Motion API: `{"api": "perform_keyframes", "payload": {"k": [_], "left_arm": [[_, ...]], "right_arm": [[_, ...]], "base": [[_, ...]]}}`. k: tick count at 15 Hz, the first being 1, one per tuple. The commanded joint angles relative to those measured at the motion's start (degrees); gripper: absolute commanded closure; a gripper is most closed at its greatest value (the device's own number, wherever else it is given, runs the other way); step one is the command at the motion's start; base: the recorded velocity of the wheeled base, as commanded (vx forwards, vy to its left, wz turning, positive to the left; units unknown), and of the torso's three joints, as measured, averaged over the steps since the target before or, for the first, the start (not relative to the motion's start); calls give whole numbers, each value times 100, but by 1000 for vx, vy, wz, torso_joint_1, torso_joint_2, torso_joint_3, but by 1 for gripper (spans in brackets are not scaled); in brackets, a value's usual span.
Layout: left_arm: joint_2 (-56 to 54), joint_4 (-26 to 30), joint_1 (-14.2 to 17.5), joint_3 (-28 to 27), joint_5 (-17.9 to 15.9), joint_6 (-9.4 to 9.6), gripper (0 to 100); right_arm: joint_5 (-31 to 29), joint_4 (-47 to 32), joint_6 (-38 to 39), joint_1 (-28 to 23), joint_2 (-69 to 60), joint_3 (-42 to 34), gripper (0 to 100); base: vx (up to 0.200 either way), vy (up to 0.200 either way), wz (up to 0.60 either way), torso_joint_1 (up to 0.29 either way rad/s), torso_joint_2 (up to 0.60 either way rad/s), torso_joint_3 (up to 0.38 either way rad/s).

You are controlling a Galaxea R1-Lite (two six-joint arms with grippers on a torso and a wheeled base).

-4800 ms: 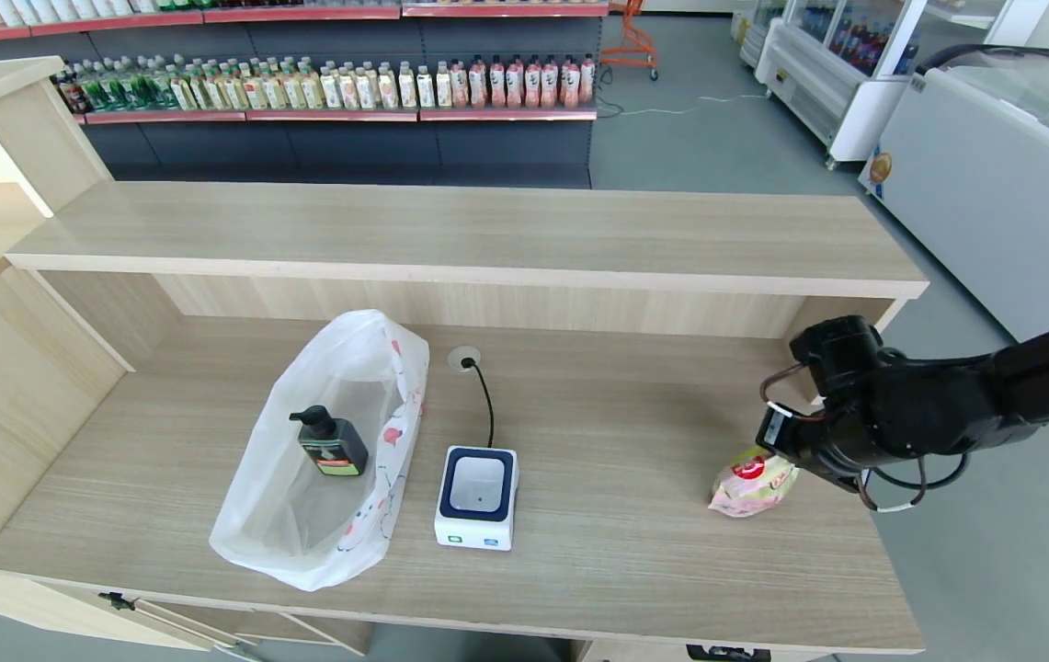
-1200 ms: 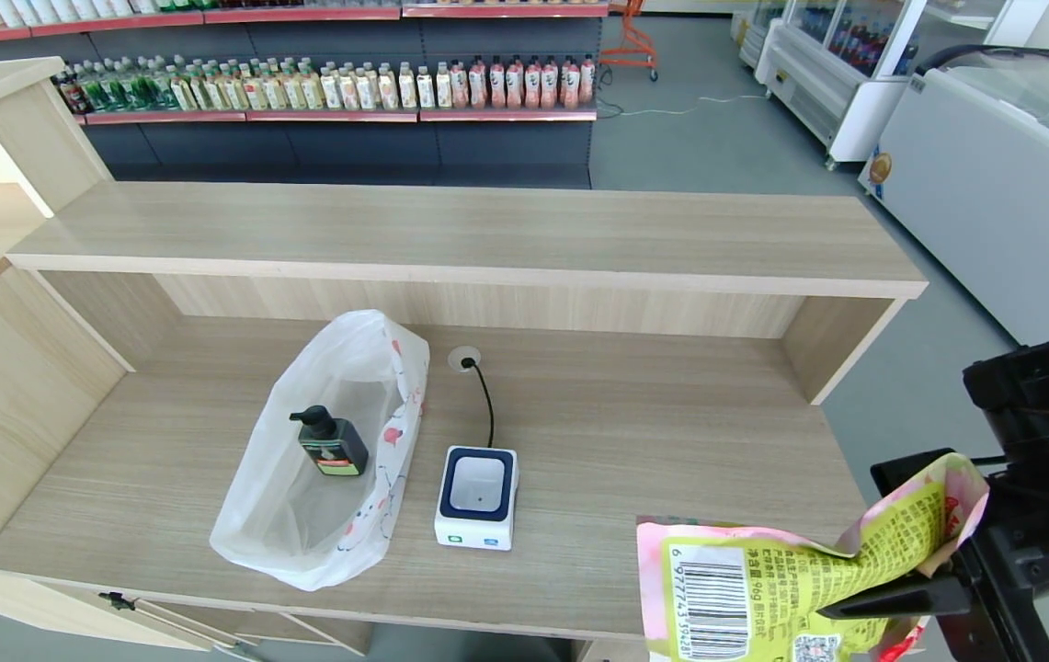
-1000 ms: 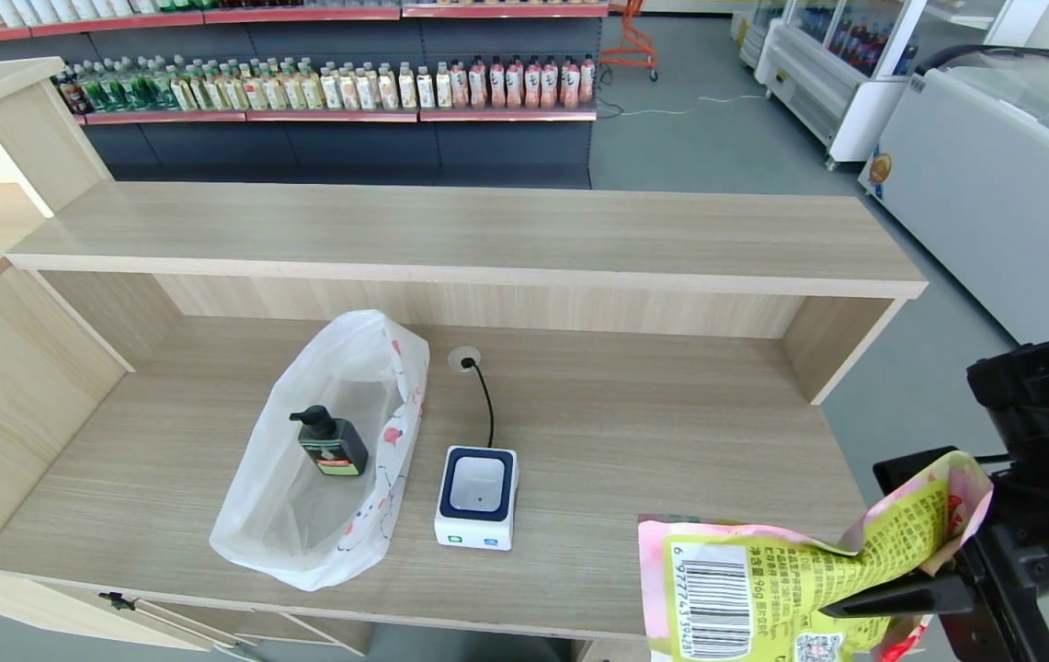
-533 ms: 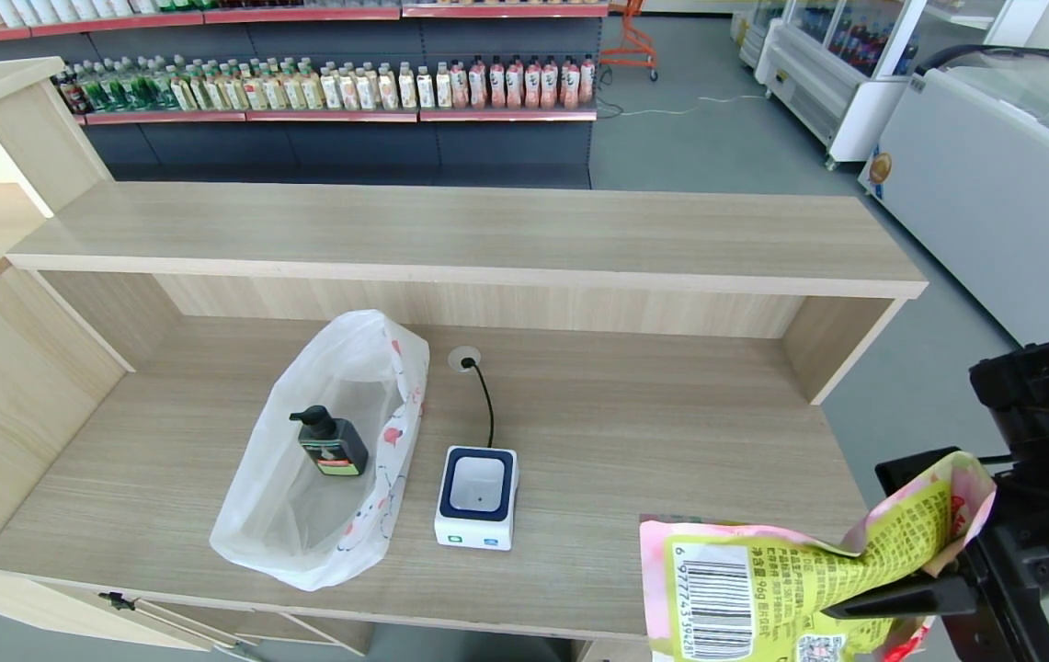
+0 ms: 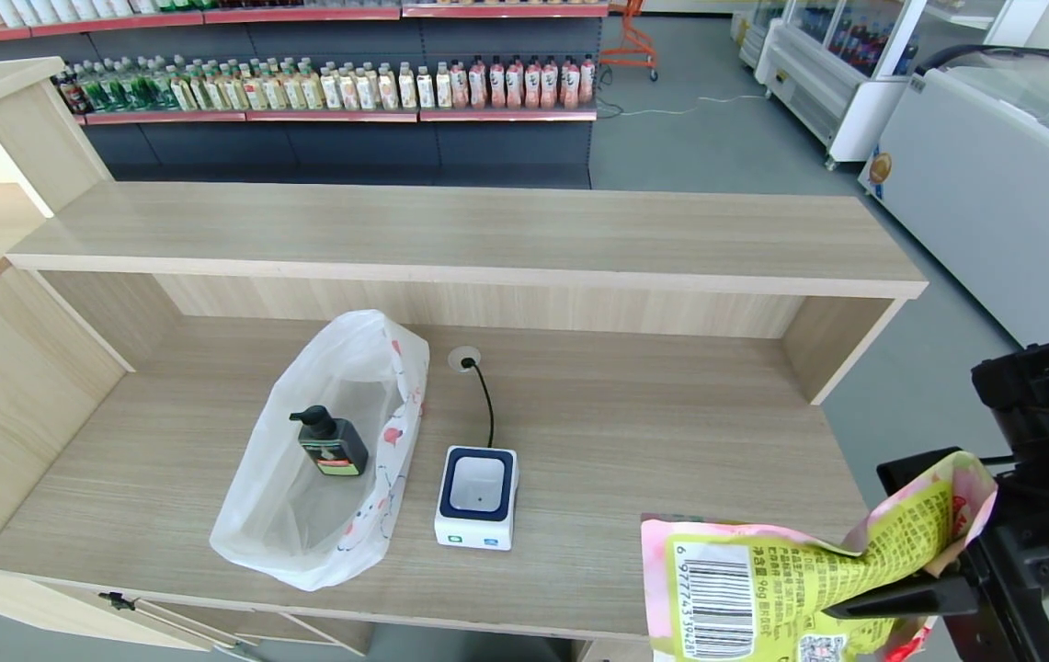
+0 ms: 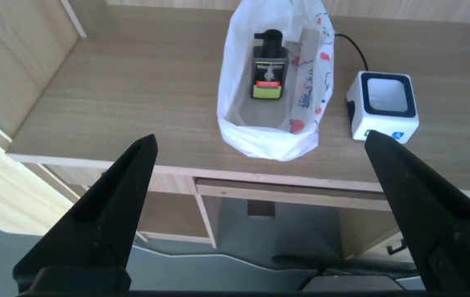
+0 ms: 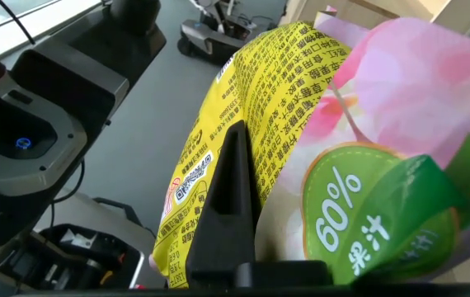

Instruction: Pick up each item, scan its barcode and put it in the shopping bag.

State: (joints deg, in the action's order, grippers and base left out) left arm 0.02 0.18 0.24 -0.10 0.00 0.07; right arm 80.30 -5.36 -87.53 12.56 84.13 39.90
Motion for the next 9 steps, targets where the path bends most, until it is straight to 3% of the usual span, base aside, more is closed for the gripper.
{"api": "perform_keyframes", "payload": {"k": [1, 6, 9], "left_arm": [[-2, -1, 2, 1, 0, 1, 0], [-2, -1, 2, 1, 0, 1, 0], [-2, -1, 2, 1, 0, 1, 0]], "right_arm": [[3, 0, -1, 1, -19, -9, 100], [3, -9, 25, -8, -37, -9, 100], [12, 9, 702, -87, -388, 9, 100]], "base": [[0, 0, 0, 0, 0, 0], [0, 0, 0, 0, 0, 0], [0, 0, 0, 0, 0, 0]]}}
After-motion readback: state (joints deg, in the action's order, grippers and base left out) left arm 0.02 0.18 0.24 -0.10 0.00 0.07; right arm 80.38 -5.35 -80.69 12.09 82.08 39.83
